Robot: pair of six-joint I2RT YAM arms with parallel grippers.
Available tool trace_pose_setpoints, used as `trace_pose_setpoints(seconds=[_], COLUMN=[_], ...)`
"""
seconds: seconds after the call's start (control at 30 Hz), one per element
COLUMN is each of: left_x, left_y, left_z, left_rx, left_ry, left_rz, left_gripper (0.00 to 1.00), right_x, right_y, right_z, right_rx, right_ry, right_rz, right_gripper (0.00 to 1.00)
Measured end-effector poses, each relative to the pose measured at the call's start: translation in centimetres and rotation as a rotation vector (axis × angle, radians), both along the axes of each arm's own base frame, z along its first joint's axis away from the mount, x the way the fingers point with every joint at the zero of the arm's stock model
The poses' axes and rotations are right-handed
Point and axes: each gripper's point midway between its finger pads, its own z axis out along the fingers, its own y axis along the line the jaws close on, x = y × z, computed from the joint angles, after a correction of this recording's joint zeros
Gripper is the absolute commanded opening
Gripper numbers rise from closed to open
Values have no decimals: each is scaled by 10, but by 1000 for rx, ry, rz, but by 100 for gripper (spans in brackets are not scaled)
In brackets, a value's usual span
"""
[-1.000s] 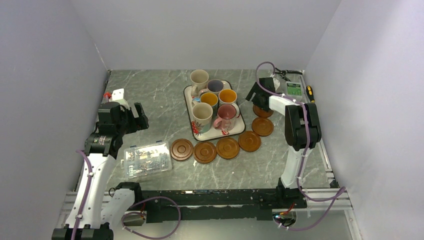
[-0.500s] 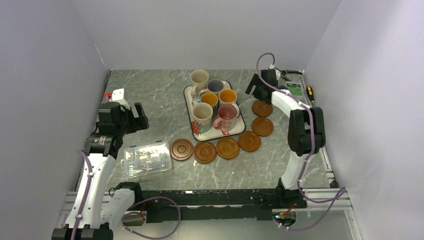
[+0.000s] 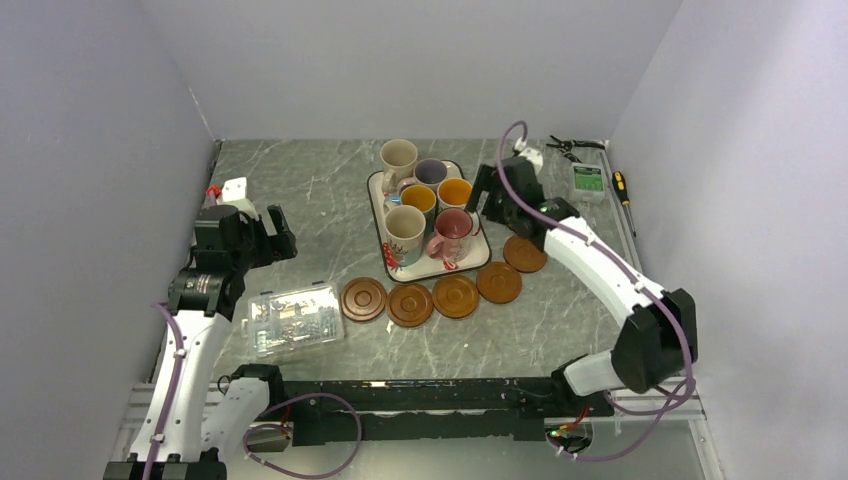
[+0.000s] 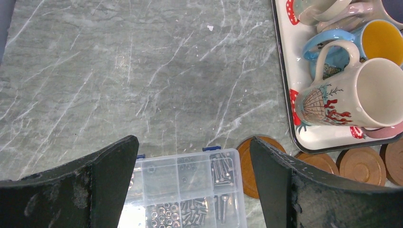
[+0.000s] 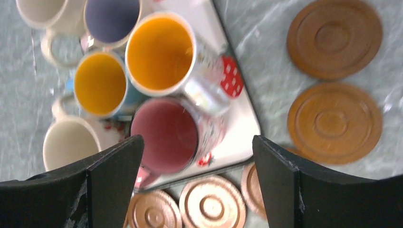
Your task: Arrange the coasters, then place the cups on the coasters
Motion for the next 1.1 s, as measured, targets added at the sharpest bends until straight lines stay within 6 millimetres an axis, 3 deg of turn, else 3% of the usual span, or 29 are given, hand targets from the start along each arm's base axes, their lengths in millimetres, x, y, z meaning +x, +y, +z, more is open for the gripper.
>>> trace_pose_setpoints(seconds=[0.17,0.33,0.6,1.1], left_x=[-1,-2,-3,-4], left_y=[0,0,-1,-3], left_z=[3,6,7,8], left_rx=[0,-1,-1,-1], left_ry=[-11,-23,-27,-33], left_rz=[2,0,-4,-13], left_gripper=[94,94,94,94], right_x=[-51,-75,-74,-63], right_y=[39,69,90,97], right_z=[-14,-35,-75,-71], right_rx=[-35,-86,-193,-147], right_ry=[39,68,125,87], right_rz=[32,34,-72,-115], right_gripper=[91,92,94,95])
